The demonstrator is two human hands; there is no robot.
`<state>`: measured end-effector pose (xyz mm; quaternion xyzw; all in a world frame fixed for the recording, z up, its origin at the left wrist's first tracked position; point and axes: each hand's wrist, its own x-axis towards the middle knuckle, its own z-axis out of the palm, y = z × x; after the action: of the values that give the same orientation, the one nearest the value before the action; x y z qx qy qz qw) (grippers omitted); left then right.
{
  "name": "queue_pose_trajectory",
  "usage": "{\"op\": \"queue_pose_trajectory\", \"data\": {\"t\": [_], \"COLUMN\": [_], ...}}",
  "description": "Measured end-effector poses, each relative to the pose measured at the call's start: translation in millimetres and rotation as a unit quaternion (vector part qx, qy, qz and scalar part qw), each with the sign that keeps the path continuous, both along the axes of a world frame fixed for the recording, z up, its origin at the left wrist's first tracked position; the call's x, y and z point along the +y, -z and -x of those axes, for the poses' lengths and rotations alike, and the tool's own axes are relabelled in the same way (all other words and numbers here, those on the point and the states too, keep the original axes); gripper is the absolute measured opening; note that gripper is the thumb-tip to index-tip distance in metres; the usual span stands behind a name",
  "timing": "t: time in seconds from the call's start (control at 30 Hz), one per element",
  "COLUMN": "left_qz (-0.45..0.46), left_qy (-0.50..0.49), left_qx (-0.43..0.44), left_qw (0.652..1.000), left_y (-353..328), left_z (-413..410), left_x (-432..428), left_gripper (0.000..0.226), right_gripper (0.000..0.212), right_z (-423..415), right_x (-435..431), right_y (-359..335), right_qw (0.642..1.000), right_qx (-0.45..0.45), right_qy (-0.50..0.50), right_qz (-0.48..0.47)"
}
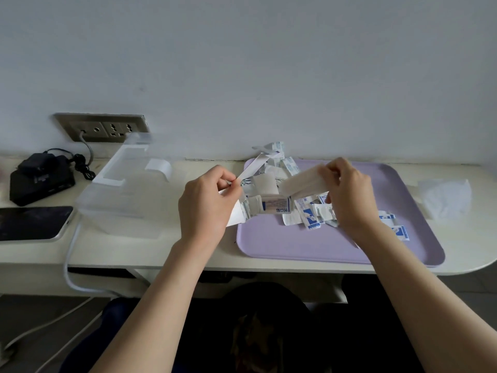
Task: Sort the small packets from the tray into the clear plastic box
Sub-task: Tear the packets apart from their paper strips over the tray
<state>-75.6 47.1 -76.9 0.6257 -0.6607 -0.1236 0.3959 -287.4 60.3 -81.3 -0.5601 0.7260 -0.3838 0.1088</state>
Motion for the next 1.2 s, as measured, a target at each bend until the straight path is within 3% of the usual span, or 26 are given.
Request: {"op": "queue_pose_trajectory", "data": {"t": [0.1,0.3,0.47,0.63,0.73,0.9,1.03,1.2], "left_qz": [0.004,0.007,0.009,0.009,0.007,0.007,0.006,0.005], "left_qy": [0.002,0.007,0.006,0.007,0.008,0.011,0.010,0.015], "left_qx": [-0.002,-0.010,-0.003,-0.002,-0.001,-0.001,-0.001,0.002], "left_qw": [1.000,1.000,1.000,1.000,1.000,1.000,1.000,1.000], "left_y": [1,3,3,4,3,4,4,3], "left_z": [2,10,12,12,11,11,10,8], "left_x": [1,3,2,0,0,0,0,0], "left_gripper": [0.008,0.008,0.010,0.009,0.009,0.009,0.010,0.011], "right_gripper": [0.011,0.030,0.009,0.026,0.025,0.014,0.028,0.026], "right_z": [13,19,17,13,7,-6,-25,-50], "right_x": [2,5,5,3,0,-5,-5,-3], "right_y": [1,9,9,6,7,9,12,16], "right_qw": [0.999,0.999,0.996,0.990,0.992,0.996,0.990,0.973], "right_qx": [-0.026,0.046,0.083,0.133,0.116,0.088,0.111,0.144], "right_qy": [0.015,0.010,0.002,0.040,0.036,-0.002,-0.081,-0.173], "right_qz": [0.026,0.024,0.037,0.003,0.015,0.030,0.025,-0.048]}}
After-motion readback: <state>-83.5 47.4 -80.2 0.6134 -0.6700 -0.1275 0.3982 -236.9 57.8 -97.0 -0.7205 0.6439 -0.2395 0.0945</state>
